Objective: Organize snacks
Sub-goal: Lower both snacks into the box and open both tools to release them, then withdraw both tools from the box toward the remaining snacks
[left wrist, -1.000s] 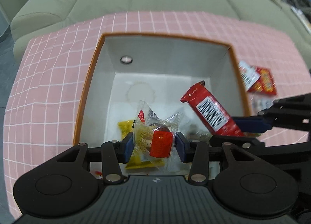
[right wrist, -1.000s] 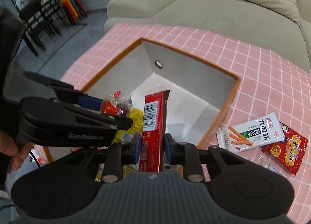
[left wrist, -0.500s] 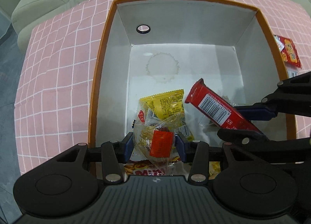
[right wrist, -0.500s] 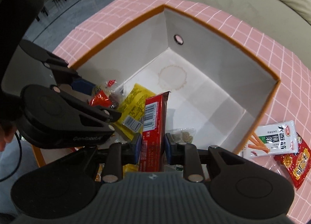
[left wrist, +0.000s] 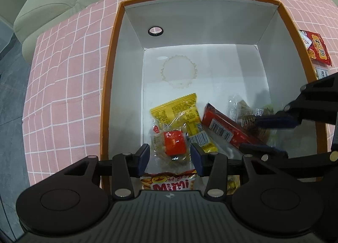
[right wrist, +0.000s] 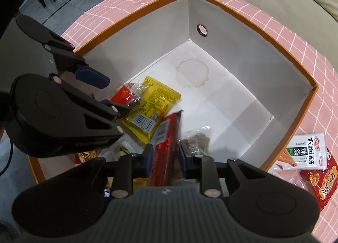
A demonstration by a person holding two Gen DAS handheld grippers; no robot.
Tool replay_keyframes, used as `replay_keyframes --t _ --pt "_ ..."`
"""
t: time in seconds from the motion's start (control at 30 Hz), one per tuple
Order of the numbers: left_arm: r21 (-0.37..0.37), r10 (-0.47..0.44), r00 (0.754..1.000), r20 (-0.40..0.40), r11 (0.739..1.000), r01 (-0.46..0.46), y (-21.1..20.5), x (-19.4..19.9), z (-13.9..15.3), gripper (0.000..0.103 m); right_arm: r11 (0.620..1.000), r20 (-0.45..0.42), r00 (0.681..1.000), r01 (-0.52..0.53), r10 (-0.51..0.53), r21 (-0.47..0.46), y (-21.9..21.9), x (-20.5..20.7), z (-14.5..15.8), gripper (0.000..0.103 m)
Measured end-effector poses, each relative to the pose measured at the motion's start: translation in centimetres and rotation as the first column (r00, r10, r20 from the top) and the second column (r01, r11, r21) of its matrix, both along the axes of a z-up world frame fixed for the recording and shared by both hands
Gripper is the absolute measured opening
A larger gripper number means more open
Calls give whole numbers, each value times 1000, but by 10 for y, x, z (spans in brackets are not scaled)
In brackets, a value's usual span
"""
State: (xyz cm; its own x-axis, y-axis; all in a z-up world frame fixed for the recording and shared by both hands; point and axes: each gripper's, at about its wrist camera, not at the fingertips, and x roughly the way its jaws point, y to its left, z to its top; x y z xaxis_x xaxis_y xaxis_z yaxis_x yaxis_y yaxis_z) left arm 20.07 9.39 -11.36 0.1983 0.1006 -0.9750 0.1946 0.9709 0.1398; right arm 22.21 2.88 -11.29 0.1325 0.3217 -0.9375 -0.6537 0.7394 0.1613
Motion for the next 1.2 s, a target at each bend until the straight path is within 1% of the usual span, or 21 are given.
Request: replay_keyframes --t 0.03,0.1,0.13,0.23,0.27,0.47,0.63,0.77,0.9,0.97,1.1,1.17,1.2 --pt "0 0 1000 2 1000 0 0 -1 1 54 1000 1 1000 2 -2 6 -1 0 1 36" --pt "-7 6 1000 10 1000 -6 2 -4 5 57 1000 4 1000 12 -12 17 -2 -1 5 41" --pt "-12 11 1000 14 1000 -11 2 -5 7 58 1000 6 1000 16 -17 25 -2 -1 7 45" --pt "-15 22 999 33 1000 -21 3 -10 15 59 999 31 999 31 -32 37 -5 -5 17 62" --pt "-20 27 999 42 999 -26 3 -12 18 59 999 46 998 35 -37 40 -7 -6 21 65" --pt "-45 66 993 94 997 -62 4 -23 34 59 995 102 992 66 -74 77 -23 -13 42 69" --pt "-64 75 986 149 996 -66 -3 -34 49 59 989 123 986 102 -115 104 -39 -20 53 70" --pt "-90 87 977 195 993 -70 -9 -43 60 59 982 146 978 133 -152 135 -54 -28 62 73" --pt "-131 99 961 258 989 -67 -18 -54 74 59 969 181 963 168 -201 178 -71 -42 72 76" --pt "-163 111 949 295 985 -64 -23 -61 81 59 960 205 952 184 -228 212 -81 -49 77 78" --pt "-206 122 930 347 977 -52 -35 -71 90 59 940 240 930 216 -280 264 -101 -62 84 79" --pt "-219 125 921 370 975 -44 -40 -77 94 59 930 254 918 231 -306 286 -110 -69 87 83" --pt "-224 128 916 381 974 -43 -43 -80 95 59 925 260 912 239 -318 295 -115 -73 89 83"
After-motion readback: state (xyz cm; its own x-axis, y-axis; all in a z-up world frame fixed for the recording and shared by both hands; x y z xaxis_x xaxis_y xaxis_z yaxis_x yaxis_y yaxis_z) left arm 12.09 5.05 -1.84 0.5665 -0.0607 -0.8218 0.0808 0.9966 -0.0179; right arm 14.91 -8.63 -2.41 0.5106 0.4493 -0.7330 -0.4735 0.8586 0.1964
